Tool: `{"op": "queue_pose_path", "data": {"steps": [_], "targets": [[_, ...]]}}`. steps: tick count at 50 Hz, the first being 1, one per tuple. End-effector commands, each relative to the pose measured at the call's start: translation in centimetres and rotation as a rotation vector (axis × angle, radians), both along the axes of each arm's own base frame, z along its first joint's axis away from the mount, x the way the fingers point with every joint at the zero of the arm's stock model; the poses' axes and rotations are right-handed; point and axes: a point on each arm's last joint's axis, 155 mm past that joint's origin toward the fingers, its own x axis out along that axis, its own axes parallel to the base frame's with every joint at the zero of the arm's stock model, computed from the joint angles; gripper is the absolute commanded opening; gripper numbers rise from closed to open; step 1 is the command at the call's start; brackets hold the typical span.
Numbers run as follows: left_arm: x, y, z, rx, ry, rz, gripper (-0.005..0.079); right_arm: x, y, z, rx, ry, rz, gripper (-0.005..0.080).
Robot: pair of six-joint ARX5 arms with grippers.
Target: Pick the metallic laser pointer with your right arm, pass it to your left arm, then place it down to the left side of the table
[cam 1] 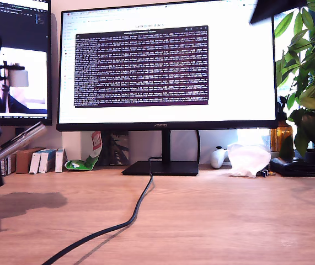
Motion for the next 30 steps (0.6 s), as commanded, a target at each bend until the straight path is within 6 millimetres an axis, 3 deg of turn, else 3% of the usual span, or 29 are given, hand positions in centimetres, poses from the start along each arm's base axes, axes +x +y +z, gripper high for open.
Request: {"op": "queue_pose_path", "data": {"steps": [1,13,22,30], "targets": [[0.9,0.4,-0.1,0.011,0.028,-0.001,-0.0022,-1.8,1.2,1.1,0.010,-0.043,0.052,-0.0013],[1.9,1.2,0.4,0.096,0.166,-0.029,-0.0022,-5.4,2.6,3.5,0.011,-0.117,0.128,-0.0013],[1.7,1.7,0.4,0.141,0.269,-0.033,-0.0022,-6.5,3.2,4.4,0.014,-0.144,0.156,-0.0013],[0.7,2.2,-0.9,0.175,0.379,-0.033,-0.0022,-7.0,3.7,4.1,-0.003,-0.143,0.181,-0.0013]]}}
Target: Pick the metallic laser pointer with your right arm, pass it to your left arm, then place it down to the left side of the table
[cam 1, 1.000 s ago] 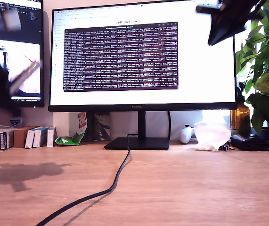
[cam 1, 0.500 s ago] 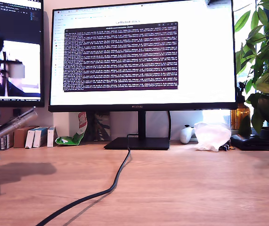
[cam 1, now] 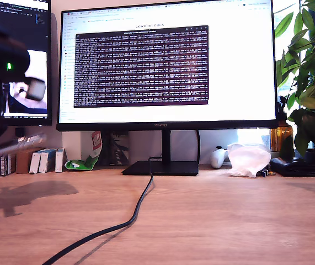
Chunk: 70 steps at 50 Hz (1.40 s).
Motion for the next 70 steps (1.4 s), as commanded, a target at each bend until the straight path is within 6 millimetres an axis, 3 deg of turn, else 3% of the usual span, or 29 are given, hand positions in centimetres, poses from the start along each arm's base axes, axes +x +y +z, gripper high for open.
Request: {"op": "queue_pose_path", "data": {"steps": [1,23,35,38,43,45,58,62,66,70], "targets": [[-0.4,0.1,-1.1,0.010,0.053,-0.003,-0.0022,-0.4,0.3,-0.9,-0.013,0.011,0.017,-0.0013],[-2.5,0.8,-3.4,0.026,0.239,0.047,-0.0022,-1.0,1.1,-1.0,-0.025,0.009,0.061,-0.0013],[-1.5,1.0,-3.8,0.027,0.202,0.051,-0.0018,-1.3,1.4,-1.0,-0.021,0.010,0.085,-0.0013],[-1.2,0.9,-3.9,0.025,0.193,0.051,0.0027,-1.3,1.4,-1.0,-0.021,0.010,0.085,-0.0013],[-0.8,0.8,-3.9,0.023,0.176,0.049,0.0224,-1.3,1.4,-1.1,-0.021,0.012,0.086,-0.0013],[-0.8,0.9,-3.9,0.026,0.174,0.052,0.0259,-1.3,1.4,-1.1,-0.022,0.013,0.086,-0.0013],[-1.3,0.8,-3.6,0.028,0.197,0.079,0.0240,-1.3,1.3,-1.6,-0.031,0.030,0.076,-0.0013],[-1.1,0.6,-3.0,0.016,0.180,0.112,0.0149,-0.7,0.4,-1.8,-0.030,0.043,0.022,-0.0013],[-0.3,0.3,-1.9,-0.003,0.133,0.130,-0.0014,0.2,-1.1,-2.2,-0.020,0.070,-0.065,-0.0013],[1.3,-0.3,-0.3,-0.057,0.053,0.156,-0.0019,1.0,-2.8,-2.5,-0.007,0.094,-0.142,-0.0013]]}}
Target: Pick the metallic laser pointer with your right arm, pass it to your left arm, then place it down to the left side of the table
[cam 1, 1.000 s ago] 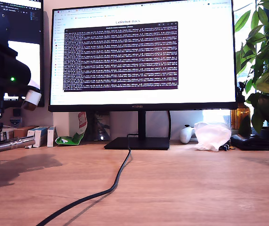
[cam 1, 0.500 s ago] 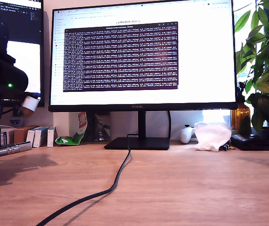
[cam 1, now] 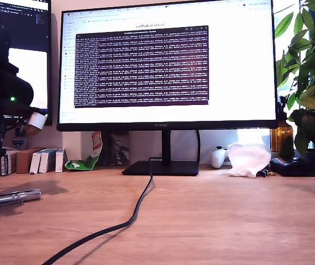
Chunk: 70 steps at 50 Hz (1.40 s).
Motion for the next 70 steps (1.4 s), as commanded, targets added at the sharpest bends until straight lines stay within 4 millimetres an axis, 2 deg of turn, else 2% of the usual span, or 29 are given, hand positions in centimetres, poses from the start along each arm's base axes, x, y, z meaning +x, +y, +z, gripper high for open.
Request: {"op": "queue_pose_path", "data": {"steps": [1,4,10,15,19,23,26,35,39,50,60,70], "targets": [[2.3,-0.6,2.8,-0.050,-0.129,0.034,-0.0019,0.6,-1.8,-0.8,0.034,0.036,-0.081,-0.0013],[3.9,-1.3,4.5,-0.108,-0.218,0.095,-0.0019,1.1,-3.4,-1.1,0.046,0.052,-0.141,-0.0013],[6.5,-3.0,9.4,-0.247,-0.400,0.140,-0.0019,1.4,-5.9,-1.4,0.058,0.071,-0.215,-0.0013],[7.3,-4.4,13.2,-0.356,-0.508,0.139,-0.0019,1.3,-7.7,-1.8,0.075,0.072,-0.268,-0.0013],[7.2,-4.6,14.4,-0.369,-0.539,0.121,-0.0019,1.0,-8.6,-2.1,0.084,0.068,-0.291,-0.0013],[6.6,-4.1,13.8,-0.341,-0.514,0.124,-0.0019,0.5,-9.3,-2.1,0.090,0.053,-0.308,-0.0013],[5.8,-4.1,12.6,-0.327,-0.454,0.119,-0.0019,0.0,-9.4,-2.1,0.094,0.043,-0.308,-0.0013],[3.1,-2.6,6.7,-0.219,-0.219,0.113,-0.0019,-1.1,-9.6,-2.0,0.102,0.022,-0.304,-0.0013],[2.3,-1.9,4.9,-0.164,-0.152,0.107,-0.0020,-1.3,-9.6,-1.8,0.099,0.012,-0.302,-0.0013],[0.5,0.4,3.3,-0.039,-0.062,0.090,-0.0022,-1.4,-9.6,-1.8,0.099,0.012,-0.298,-0.0013],[-0.5,1.2,2.0,0.006,0.009,0.087,-0.0022,-1.5,-9.2,-1.8,0.103,0.015,-0.275,-0.0013],[-0.7,1.5,1.2,0.035,0.030,0.077,-0.0022,-1.6,-9.1,-1.8,0.088,0.009,-0.269,-0.0013]]}}
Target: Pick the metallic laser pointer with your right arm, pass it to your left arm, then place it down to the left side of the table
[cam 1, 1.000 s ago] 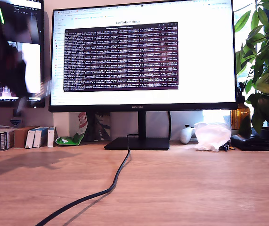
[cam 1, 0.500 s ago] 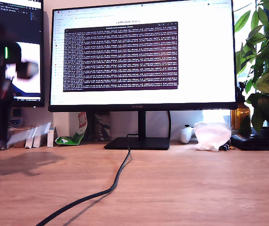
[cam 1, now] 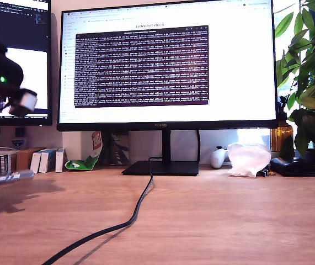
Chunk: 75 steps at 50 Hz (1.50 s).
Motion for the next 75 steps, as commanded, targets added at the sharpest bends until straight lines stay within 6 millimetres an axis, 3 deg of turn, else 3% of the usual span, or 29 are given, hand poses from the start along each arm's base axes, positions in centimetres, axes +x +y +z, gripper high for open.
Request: {"op": "queue_pose_path", "data": {"steps": [1,30,35,43,67,75], "targets": [[-0.20,-0.06,-0.68,0.006,0.023,-0.009,-0.0022,0.14,0.13,-0.97,-0.003,0.016,0.005,-0.0013],[-0.17,0.47,-1.51,0.031,0.040,-0.008,-0.0021,0.01,0.54,-0.97,0.001,0.018,0.028,-0.0013],[-0.15,0.59,-1.51,0.038,0.039,-0.006,0.0005,0.01,0.54,-0.96,0.001,0.017,0.029,-0.0013],[-0.17,0.57,-1.51,0.037,0.040,-0.001,0.0114,-0.01,0.54,-0.93,0.001,0.016,0.029,-0.0013],[-0.56,-0.11,-1.44,0.011,0.055,-0.005,0.0143,0.00,0.53,-0.88,0.000,0.014,0.028,-0.0013],[-0.66,-0.08,-1.42,0.012,0.059,-0.005,0.0203,0.04,0.54,-0.68,0.002,0.006,0.029,-0.0013]]}}
